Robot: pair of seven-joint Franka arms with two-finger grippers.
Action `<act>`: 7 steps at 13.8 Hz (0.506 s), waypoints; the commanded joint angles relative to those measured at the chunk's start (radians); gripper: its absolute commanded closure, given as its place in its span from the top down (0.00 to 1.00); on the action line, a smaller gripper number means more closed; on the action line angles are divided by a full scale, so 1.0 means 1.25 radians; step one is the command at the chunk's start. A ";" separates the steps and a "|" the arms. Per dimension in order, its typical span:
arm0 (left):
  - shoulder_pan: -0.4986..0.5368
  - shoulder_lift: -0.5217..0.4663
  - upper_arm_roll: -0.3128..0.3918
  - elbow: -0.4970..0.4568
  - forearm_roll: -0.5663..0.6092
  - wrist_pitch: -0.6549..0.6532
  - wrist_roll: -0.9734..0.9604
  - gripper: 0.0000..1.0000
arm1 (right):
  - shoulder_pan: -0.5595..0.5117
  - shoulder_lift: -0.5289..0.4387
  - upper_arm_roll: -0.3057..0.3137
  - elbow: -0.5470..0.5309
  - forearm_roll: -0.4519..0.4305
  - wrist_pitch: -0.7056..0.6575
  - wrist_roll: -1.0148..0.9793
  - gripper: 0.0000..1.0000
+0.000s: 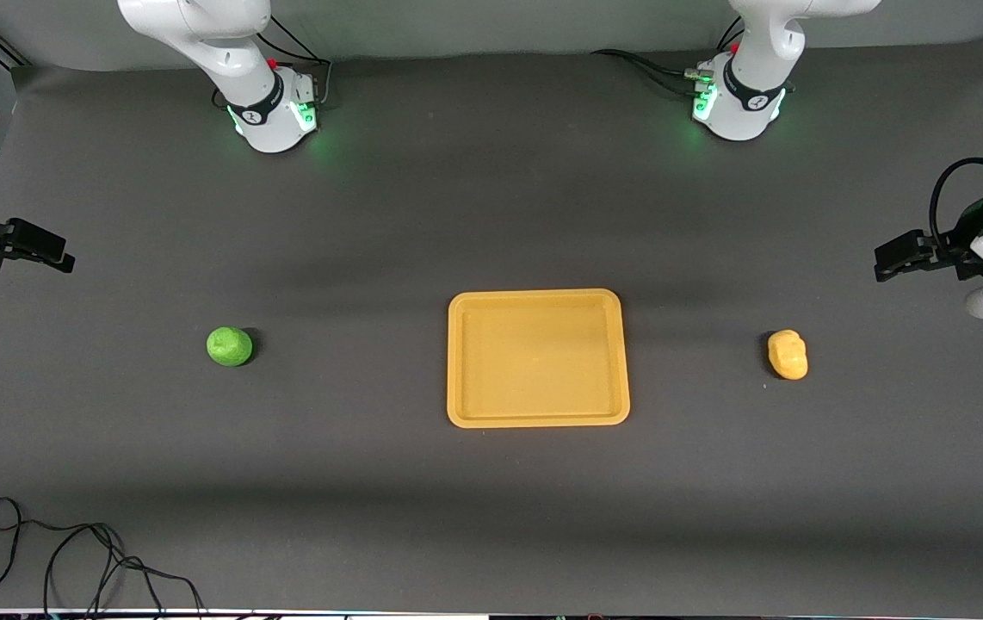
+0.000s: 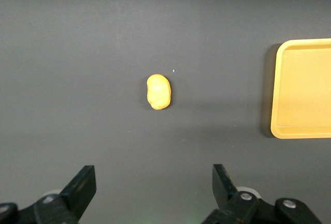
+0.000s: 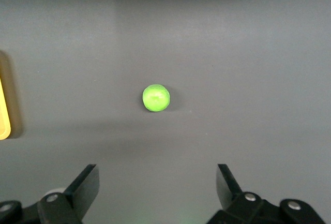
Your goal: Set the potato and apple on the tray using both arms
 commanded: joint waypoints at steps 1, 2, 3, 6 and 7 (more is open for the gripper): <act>-0.002 -0.008 0.003 -0.009 0.003 0.014 0.015 1.00 | 0.001 0.010 -0.003 0.019 0.007 -0.010 -0.010 1.00; -0.002 -0.008 0.003 -0.009 0.005 0.015 0.015 1.00 | 0.000 0.011 -0.002 0.020 0.007 -0.011 -0.010 1.00; -0.001 -0.008 0.003 -0.009 0.005 0.014 0.015 1.00 | 0.001 0.011 -0.002 0.019 0.007 -0.011 -0.010 1.00; -0.002 -0.008 0.003 -0.009 0.005 0.014 0.015 1.00 | 0.005 0.014 -0.001 0.022 0.007 -0.048 -0.003 1.00; -0.001 -0.008 0.005 -0.009 0.007 0.015 0.015 1.00 | 0.005 0.013 -0.001 0.021 0.007 -0.049 -0.002 1.00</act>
